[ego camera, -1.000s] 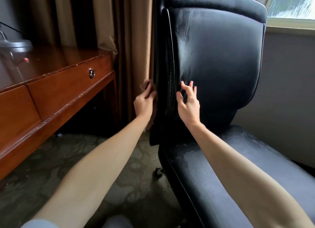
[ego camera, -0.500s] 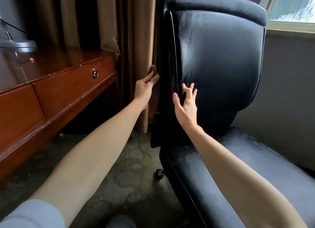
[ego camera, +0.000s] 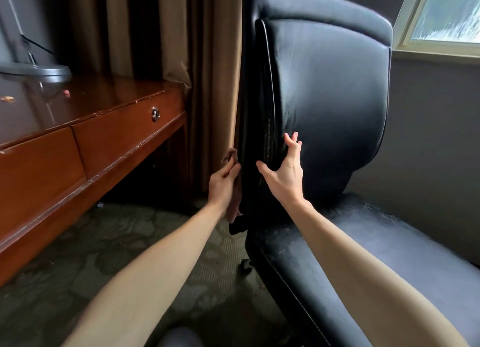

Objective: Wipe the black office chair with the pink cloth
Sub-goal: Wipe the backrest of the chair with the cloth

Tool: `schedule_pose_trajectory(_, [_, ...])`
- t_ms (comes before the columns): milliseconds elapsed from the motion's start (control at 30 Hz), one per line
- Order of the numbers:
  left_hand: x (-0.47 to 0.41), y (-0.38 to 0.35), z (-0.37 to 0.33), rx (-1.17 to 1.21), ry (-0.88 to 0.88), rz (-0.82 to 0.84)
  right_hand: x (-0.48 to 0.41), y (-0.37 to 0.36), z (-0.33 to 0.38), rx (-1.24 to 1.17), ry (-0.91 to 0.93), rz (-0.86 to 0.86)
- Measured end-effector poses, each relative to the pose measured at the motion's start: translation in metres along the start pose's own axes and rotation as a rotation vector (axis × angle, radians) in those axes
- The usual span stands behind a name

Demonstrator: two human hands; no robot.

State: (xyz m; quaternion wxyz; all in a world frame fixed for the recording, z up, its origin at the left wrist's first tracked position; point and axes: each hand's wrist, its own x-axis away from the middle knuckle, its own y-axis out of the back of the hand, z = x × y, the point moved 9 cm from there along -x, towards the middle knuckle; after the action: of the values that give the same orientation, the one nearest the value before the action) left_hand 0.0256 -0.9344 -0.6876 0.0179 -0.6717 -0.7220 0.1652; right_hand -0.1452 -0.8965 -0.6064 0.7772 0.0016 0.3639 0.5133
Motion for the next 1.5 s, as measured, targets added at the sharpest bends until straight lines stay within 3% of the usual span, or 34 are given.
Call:
schedule_pose_trajectory(233, [-0.043,-0.041,-0.128,0.028,-0.220,0.014,-0.012,0.012,0.022,0.099,0.077,-0.031])
schedule_pose_trajectory(367, [-0.059,-0.057,-0.194,0.130,-0.245,-0.012,-0.043,0.029,0.049,0.056,0.111,-0.082])
schedule_pose_trajectory(567, [-0.074,-0.065,-0.229,0.225,-0.222,-0.021,-0.077,0.023,0.072,0.165,0.086,0.009])
schedule_pose_trajectory(933, [-0.098,-0.069,-0.205,0.346,-0.100,0.138,-0.083,0.017,0.072,0.171,0.071,-0.034])
schedule_pose_trajectory(1167, [-0.095,-0.060,-0.183,0.377,-0.100,0.137,-0.082,0.015,0.070,0.173,0.081,-0.052])
schedule_pose_trajectory(1500, [-0.052,-0.032,-0.052,0.379,0.085,0.200,-0.079,0.013,0.068,0.153,0.090,-0.058])
